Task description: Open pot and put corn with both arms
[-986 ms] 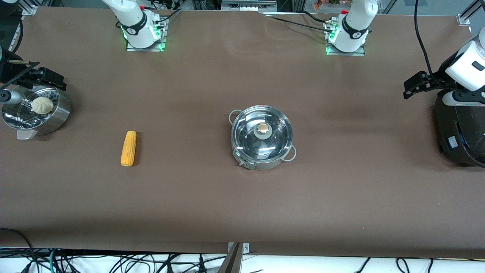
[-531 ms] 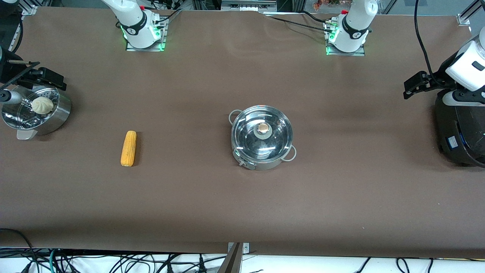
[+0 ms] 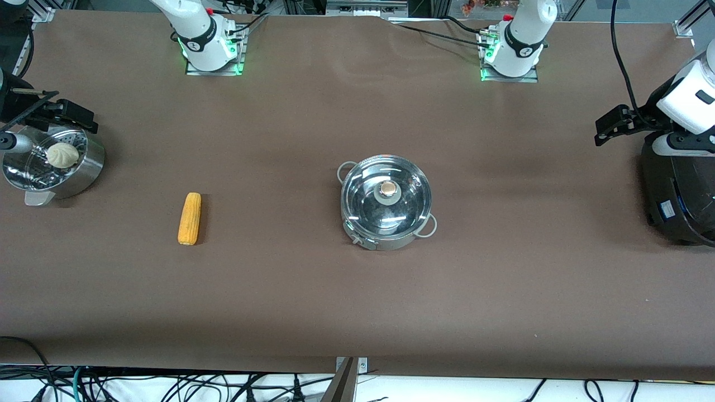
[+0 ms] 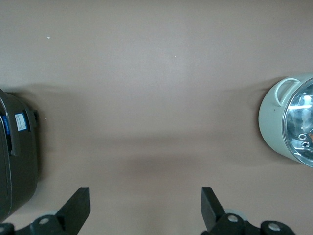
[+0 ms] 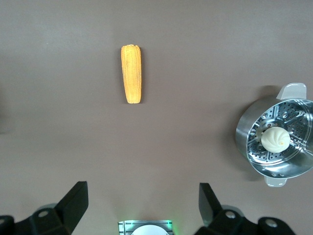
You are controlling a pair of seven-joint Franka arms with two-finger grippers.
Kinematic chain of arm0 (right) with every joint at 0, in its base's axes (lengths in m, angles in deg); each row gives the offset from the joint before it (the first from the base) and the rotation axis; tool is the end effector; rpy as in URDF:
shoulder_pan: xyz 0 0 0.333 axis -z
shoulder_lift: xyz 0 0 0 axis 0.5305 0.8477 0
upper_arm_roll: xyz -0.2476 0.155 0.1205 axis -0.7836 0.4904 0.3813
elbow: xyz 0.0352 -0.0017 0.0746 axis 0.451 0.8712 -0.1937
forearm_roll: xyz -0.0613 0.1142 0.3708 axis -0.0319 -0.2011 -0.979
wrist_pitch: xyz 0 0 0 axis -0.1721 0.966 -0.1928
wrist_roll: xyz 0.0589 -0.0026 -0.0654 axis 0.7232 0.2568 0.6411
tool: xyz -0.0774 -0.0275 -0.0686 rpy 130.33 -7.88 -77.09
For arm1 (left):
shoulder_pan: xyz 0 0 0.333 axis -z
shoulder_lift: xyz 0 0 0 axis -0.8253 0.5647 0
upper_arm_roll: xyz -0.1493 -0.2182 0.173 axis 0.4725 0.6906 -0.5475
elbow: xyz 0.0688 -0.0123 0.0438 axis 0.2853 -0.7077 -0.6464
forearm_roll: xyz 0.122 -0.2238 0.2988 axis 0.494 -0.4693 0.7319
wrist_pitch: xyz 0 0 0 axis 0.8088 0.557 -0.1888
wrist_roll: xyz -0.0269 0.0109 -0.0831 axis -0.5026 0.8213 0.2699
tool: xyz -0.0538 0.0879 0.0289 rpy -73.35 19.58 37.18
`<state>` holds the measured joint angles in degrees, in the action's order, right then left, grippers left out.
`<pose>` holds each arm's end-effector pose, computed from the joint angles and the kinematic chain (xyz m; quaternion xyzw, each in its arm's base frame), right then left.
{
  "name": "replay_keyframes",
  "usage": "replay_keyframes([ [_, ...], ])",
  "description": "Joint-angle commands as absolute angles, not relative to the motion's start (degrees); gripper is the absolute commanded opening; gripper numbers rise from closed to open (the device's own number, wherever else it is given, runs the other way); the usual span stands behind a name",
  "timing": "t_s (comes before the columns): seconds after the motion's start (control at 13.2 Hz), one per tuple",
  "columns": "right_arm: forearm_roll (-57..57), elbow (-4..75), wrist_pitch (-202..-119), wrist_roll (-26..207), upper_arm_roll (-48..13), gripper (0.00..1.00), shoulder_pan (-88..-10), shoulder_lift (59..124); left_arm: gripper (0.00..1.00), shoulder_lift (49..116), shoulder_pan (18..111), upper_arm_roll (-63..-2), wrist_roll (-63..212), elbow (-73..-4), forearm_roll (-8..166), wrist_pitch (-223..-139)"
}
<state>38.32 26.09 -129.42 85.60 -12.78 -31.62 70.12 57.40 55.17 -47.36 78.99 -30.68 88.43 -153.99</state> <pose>0.5553 -0.0138 0.5953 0.9974 -0.0113 -0.0702 0.0135 0.5559 -0.0252 0.6081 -0.9998 0.0072 0.0170 0.0075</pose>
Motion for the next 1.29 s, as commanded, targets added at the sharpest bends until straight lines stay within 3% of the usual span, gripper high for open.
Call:
replay_keyframes([
  [0.0,37.5,25.2,-129.0,86.1,-12.4,1.0,-31.1,70.2,1.0,58.1,54.6,-46.8,80.2,-29.2,87.4,-152.9],
  [0.91,37.4,25.2,-129.0,86.1,-12.7,1.0,-31.0,70.2,1.0,58.1,54.7,-46.6,80.1,-29.3,86.8,-152.8],
  [1.21,37.9,24.4,-129.0,86.0,-12.7,1.0,-31.0,70.1,1.0,60.7,59.6,-46.2,80.1,-28.9,85.5,-150.6],
])
